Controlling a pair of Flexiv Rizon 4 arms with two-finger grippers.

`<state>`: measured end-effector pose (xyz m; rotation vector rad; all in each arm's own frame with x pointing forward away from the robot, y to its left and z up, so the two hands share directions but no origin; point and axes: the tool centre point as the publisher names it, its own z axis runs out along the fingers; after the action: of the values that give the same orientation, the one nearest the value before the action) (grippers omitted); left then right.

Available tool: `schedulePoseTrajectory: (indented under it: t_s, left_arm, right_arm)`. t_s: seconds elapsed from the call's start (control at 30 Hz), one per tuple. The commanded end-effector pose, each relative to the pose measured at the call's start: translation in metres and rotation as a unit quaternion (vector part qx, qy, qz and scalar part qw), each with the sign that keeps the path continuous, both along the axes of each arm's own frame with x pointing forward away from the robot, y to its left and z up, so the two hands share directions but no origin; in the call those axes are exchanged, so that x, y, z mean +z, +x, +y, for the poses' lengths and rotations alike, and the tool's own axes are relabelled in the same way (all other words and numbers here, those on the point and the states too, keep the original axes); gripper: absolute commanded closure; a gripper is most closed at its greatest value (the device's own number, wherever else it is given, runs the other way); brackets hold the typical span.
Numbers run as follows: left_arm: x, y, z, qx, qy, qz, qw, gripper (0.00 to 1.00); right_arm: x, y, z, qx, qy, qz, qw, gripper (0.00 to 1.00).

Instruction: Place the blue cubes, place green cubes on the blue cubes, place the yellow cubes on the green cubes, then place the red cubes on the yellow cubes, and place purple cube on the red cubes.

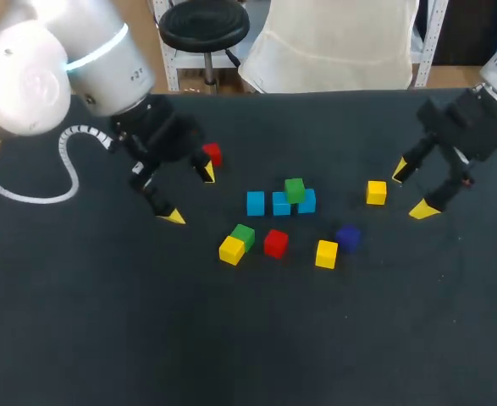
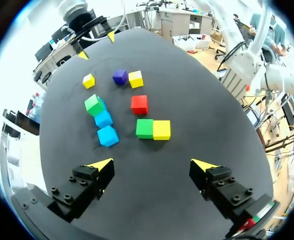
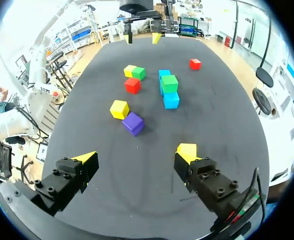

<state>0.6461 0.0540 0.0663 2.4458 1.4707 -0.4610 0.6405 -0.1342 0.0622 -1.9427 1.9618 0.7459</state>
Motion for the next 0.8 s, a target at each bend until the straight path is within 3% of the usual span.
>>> schedulePoseTrajectory:
  t_s: [0.03, 0.4, 0.57, 0.8]
  left_arm:
    - [-0.003, 0.006, -0.006, -0.010, 0.015, 0.020, 1.000, 0.00]
    - [-0.003, 0.006, -0.006, -0.010, 0.015, 0.020, 1.000, 0.00]
    - [-0.013, 0.003, -0.008, 0.005, 0.016, 0.016, 1.000, 0.00]
    - [-0.027, 0.003, -0.008, 0.033, 0.003, 0.033, 0.999, 0.00]
  right_arm:
    - [-0.001, 0.001, 0.000, 0.001, 0.001, 0.001, 1.000, 0.00]
    - [-0.001, 0.001, 0.000, 0.001, 0.001, 0.001, 1.000, 0.00]
    - [-0.001, 0.001, 0.000, 0.001, 0.001, 0.001, 1.000, 0.00]
    - [-0.001, 0.001, 0.000, 0.001, 0.001, 0.001, 1.000, 0.00]
